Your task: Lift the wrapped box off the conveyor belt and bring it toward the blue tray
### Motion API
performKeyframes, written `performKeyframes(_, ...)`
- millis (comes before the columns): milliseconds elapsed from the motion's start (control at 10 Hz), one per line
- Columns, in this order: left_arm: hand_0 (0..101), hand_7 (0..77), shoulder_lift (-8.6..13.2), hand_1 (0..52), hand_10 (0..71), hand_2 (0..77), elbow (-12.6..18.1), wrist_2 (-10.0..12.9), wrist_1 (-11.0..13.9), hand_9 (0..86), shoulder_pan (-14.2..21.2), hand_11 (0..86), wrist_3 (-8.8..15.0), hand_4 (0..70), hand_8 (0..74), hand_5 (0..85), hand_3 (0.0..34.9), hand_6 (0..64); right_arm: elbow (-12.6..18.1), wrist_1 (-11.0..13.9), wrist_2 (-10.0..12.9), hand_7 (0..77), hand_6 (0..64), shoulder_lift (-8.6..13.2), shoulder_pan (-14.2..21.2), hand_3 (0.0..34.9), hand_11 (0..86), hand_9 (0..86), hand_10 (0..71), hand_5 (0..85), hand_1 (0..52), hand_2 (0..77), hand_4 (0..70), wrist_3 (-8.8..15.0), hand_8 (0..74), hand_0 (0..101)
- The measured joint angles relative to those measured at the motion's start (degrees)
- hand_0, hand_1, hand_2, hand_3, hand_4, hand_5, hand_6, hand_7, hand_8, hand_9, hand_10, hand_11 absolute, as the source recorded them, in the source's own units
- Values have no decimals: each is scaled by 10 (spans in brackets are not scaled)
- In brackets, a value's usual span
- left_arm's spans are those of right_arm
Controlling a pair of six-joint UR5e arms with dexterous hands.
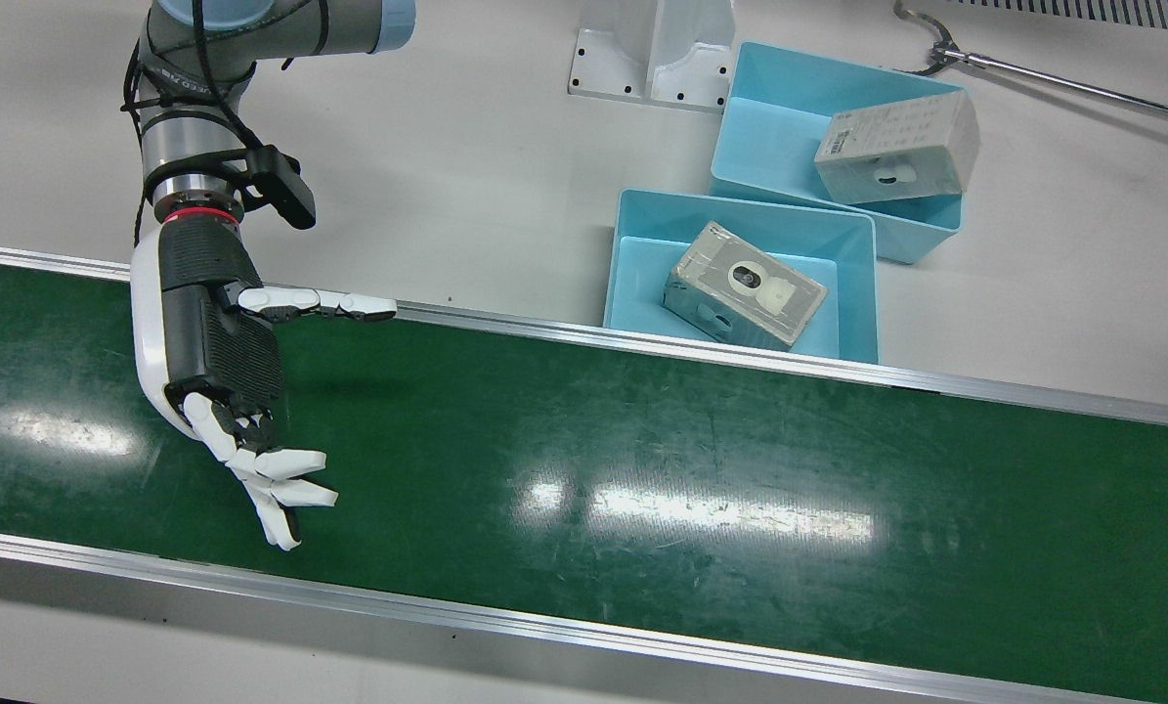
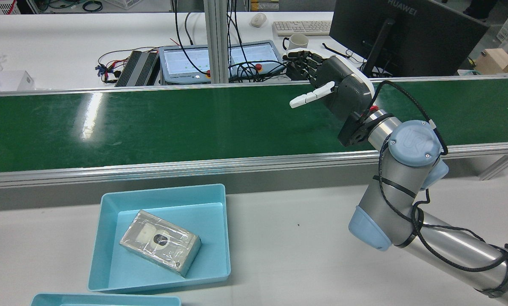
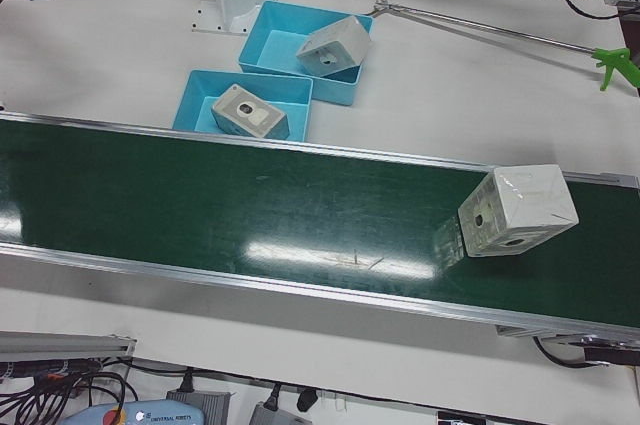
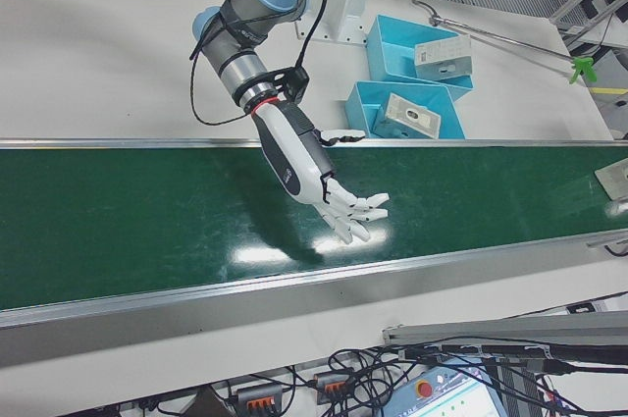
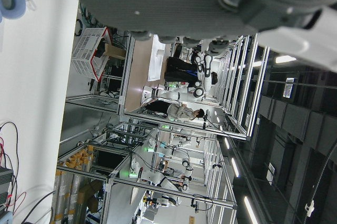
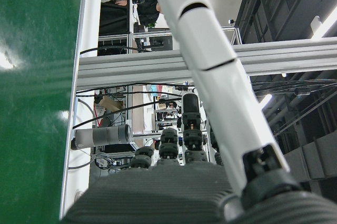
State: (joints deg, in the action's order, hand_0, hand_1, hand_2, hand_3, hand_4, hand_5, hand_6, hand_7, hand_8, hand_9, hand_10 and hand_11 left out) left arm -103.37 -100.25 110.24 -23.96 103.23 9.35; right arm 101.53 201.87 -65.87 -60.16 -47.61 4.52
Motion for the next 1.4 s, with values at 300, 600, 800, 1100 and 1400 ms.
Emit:
performKeyframes(300,0,5,0,0,5,11,0,0,0,5,0,5,0,0,5,11,0,5,0,0,0,229,120,0,0,2,76,98,33,371,218,82,207,-2,109,584)
performKeyframes(600,0,5,0,0,0,11,0,0,0,5,0,5,0,0,5,11,0,5,3,-1,0,251,125,0,-1,2,76,98,33,382,218,131,202,-5,109,551)
performKeyframes(800,0,5,0,0,5,5,0,0,0,5,0,5,0,0,5,11,0,5,3,-1,0,251,125,0,0,3,76,104,33,387,213,136,213,-5,104,549)
performKeyframes(1100,0,5,0,0,0,11,0,0,0,5,0,5,0,0,5,5,0,5,1,-1,0,262,120,0,0,0,49,109,11,245,169,98,147,-4,98,525)
performKeyframes(1400,0,5,0,0,5,11,0,0,0,5,0,5,0,0,5,5,0,5,1,-1,0,273,120,0,-1,0,44,109,16,224,136,44,136,-4,98,494)
